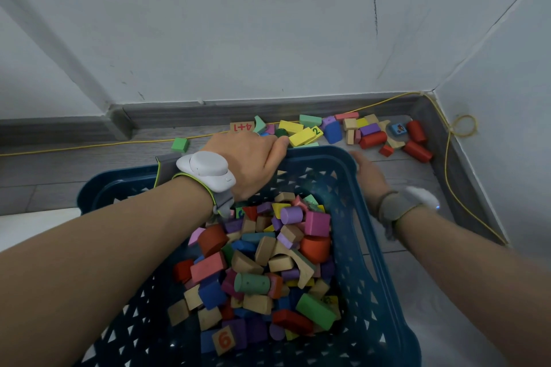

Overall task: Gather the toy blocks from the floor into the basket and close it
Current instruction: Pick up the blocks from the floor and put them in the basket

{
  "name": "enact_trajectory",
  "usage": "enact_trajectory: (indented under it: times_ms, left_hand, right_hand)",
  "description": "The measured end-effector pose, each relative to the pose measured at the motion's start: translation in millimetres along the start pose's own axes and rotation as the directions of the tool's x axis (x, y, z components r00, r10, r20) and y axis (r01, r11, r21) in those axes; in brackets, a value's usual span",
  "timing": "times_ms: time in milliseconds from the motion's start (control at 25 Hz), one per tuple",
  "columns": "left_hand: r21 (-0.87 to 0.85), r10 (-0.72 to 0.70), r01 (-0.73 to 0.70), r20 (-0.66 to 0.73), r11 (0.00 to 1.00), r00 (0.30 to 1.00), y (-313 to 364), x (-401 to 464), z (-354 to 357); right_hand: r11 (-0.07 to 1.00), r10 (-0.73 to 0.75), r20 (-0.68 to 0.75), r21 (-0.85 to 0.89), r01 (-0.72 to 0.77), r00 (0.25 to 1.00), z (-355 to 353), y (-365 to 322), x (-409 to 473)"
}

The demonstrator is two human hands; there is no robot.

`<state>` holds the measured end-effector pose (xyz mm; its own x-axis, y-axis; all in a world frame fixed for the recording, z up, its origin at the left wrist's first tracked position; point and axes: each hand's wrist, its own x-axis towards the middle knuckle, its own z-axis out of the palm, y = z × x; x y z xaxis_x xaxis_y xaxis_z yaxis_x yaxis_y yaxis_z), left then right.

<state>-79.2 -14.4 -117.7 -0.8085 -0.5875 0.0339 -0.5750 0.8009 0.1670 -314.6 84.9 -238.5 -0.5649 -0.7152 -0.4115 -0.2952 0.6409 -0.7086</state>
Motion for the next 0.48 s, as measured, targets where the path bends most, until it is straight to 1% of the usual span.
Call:
enact_trajectory:
  times_ms: [40, 80, 120, 160, 240, 280, 320, 360, 400, 440, 480]
  left_hand:
    - [0.004, 0.006, -0.006, -0.001, 1.0, 1.0, 0.0, 0.4, 0.4]
    - [0.011, 0.013, -0.013, 0.003, 1.0, 1.0, 0.3, 0.7, 0.3]
    - [0.017, 0.018, -0.018, 0.006, 1.0, 1.0, 0.4, 0.6, 0.2]
    - [0.019, 0.017, -0.017, 0.008, 1.0, 1.0, 0.4, 0.6, 0.0]
    - [0.02, 0.016, -0.016, 0.01, 1.0, 1.0, 0.1, 1.3, -0.9]
    - [0.02, 0.018, -0.018, 0.015, 1.0, 1.0, -0.4, 1.4, -1.7]
    - [0.022, 0.025, -0.025, 0.021, 0.999, 0.999, -1.1, 1.2, -1.3]
    - [0.027, 0.037, -0.037, 0.019, 0.999, 0.999, -1.5, 1.0, -0.6]
    - [0.038, 0.043, -0.044, 0.014, 0.998, 0.999, -1.2, 1.4, 0.2]
    - [0.049, 0.047, -0.047, 0.008, 0.998, 0.999, -0.9, 1.6, 0.2]
    - [0.056, 0.045, -0.045, 0.004, 0.997, 0.999, -1.3, 1.9, 0.2]
  right_hand:
    - [0.981, 0.039, -0.027, 0.191, -0.033, 0.999, -14.2, -17.8, -7.0]
    - [0.934, 0.057, -0.021, 0.355, -0.046, 0.998, -28.8, -36.7, -18.9]
    - [0.878, 0.025, -0.023, 0.478, -0.011, 0.999, -42.3, -55.9, -30.2]
    - [0.841, -0.042, -0.011, 0.539, 0.041, 0.999, -56.8, -76.8, -44.6]
    - [0.812, -0.238, 0.057, 0.56, 0.167, 0.97, -81.6, -107.5, -75.9]
    - [0.824, -0.315, 0.124, 0.527, 0.207, 0.941, -90.9, -121.2, -91.8]
    - [0.858, -0.363, 0.22, 0.459, 0.233, 0.905, -96.0, -132.3, -106.4]
    - [0.902, -0.386, 0.34, 0.334, 0.274, 0.858, -98.6, -138.0, -117.0]
    - [0.928, -0.371, 0.465, 0.146, 0.343, 0.804, -97.0, -142.0, -124.2]
    - [0.905, -0.335, 0.535, -0.047, 0.424, 0.776, -92.6, -142.9, -129.3]
    - [0.866, -0.327, 0.533, -0.162, 0.474, 0.78, -86.5, -141.8, -131.2]
